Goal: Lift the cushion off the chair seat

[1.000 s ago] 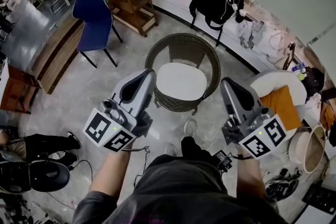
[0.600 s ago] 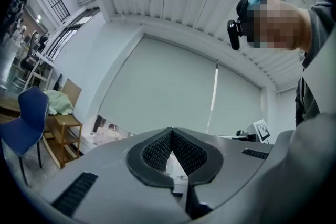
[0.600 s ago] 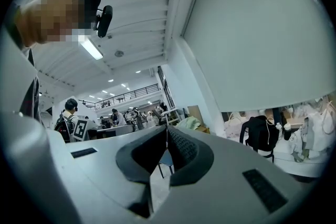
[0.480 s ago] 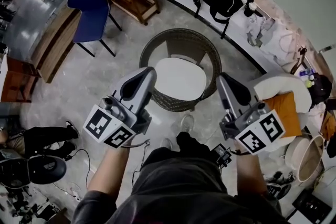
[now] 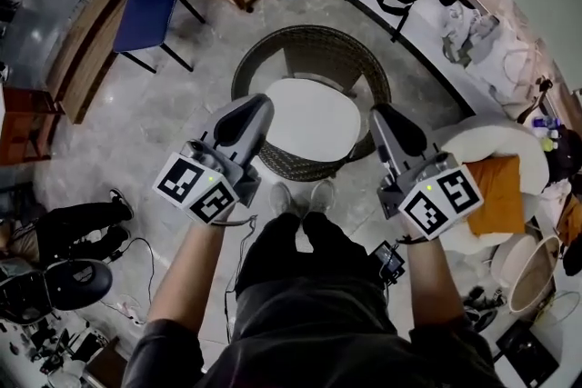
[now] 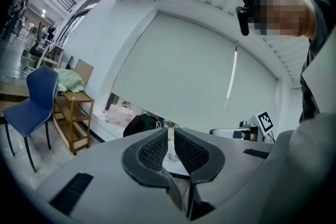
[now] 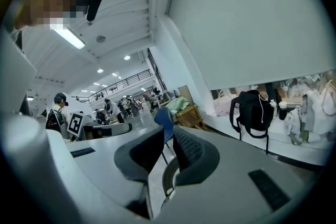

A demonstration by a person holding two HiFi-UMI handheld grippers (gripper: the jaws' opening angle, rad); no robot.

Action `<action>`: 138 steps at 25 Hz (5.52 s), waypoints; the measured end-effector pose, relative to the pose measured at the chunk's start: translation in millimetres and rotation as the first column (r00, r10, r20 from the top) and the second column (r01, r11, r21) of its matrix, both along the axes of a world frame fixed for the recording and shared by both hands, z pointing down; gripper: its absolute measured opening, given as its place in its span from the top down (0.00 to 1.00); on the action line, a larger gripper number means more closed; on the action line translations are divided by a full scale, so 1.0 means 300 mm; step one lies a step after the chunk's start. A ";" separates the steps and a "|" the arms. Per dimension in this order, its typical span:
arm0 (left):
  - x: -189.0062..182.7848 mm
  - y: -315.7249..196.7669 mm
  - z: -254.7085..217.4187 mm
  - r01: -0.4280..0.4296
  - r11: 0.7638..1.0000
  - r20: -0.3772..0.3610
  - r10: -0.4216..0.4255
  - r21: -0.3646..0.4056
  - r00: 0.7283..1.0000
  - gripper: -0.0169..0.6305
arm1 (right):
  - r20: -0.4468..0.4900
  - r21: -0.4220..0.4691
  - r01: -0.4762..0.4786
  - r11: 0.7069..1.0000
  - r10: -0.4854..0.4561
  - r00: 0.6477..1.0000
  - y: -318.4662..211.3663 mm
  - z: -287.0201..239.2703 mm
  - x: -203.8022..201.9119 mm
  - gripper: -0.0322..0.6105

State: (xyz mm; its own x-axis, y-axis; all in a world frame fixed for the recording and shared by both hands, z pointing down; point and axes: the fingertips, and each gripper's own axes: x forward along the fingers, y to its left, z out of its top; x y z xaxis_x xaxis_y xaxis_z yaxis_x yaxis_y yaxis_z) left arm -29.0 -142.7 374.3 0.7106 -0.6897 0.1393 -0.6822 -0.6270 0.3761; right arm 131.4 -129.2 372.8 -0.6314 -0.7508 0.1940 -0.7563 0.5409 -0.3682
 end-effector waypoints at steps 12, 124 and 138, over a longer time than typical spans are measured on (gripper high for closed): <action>-0.137 -0.160 0.604 0.029 0.973 0.058 -0.017 -0.229 0.998 0.73 | -0.151 -0.179 -0.064 0.982 0.037 0.988 -0.180 0.535 0.001 0.81; -0.432 0.075 1.786 0.411 0.602 0.430 -0.122 -0.685 0.894 0.93 | -0.612 -0.528 -0.295 0.796 -0.116 0.782 -0.278 1.773 0.125 0.88; -0.472 0.000 1.151 0.441 0.737 0.424 -0.230 -0.512 0.876 0.94 | -0.542 -0.368 -0.283 0.886 0.043 0.839 -0.251 1.129 0.118 0.88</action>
State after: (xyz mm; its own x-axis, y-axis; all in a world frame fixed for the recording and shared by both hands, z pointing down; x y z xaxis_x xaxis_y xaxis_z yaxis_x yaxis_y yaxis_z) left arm -170.7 -142.6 719.6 0.2911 -0.5834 0.7582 -0.9476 -0.0665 0.3126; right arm 166.7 -204.6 711.5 -0.2279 -0.6027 0.7648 -0.9586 0.2767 -0.0676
